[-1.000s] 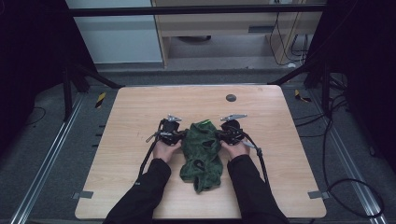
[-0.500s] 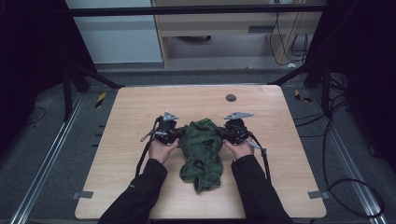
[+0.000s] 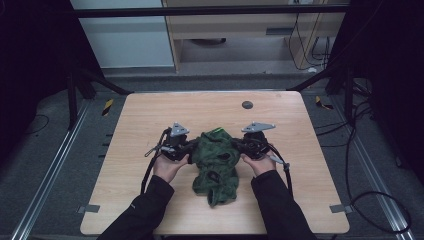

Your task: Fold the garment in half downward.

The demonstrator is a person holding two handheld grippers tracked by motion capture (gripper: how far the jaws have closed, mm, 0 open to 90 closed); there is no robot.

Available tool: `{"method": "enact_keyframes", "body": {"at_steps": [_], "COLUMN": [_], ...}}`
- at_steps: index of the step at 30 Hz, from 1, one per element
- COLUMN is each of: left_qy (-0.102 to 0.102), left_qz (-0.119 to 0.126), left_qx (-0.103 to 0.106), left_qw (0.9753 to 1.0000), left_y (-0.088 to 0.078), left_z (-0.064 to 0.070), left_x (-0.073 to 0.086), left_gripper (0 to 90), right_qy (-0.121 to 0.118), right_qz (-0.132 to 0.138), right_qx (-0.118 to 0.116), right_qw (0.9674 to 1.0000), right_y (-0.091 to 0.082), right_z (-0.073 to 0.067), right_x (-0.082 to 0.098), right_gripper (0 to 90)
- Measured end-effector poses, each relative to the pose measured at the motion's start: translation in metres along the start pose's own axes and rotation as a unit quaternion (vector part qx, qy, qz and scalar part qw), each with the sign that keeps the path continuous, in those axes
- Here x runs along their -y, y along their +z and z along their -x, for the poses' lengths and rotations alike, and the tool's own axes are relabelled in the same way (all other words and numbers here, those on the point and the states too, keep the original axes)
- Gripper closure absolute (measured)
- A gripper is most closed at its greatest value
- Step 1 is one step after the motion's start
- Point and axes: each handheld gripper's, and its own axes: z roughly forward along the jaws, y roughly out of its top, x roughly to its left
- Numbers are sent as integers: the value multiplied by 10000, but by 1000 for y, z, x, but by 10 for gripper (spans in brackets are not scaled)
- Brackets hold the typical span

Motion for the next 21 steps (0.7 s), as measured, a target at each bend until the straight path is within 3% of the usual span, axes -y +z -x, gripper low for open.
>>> {"method": "enact_keyframes", "body": {"at_steps": [9,21], "left_qy": [197,136], "left_qz": [6,-135], "left_qx": [170,287], "left_qw": [9997,9994], "left_y": [-17,-26], "left_z": [14,17], "left_x": [9,25], "left_gripper": [896,896], "right_qy": [-126,-264], "right_qz": [148,134], "right_qx": [-150,-271], "right_qw": [9997,9992], "right_y": [-15,-24], "right_z": [-11,-22], "right_x": [9,20], "right_gripper": [849,847]}}
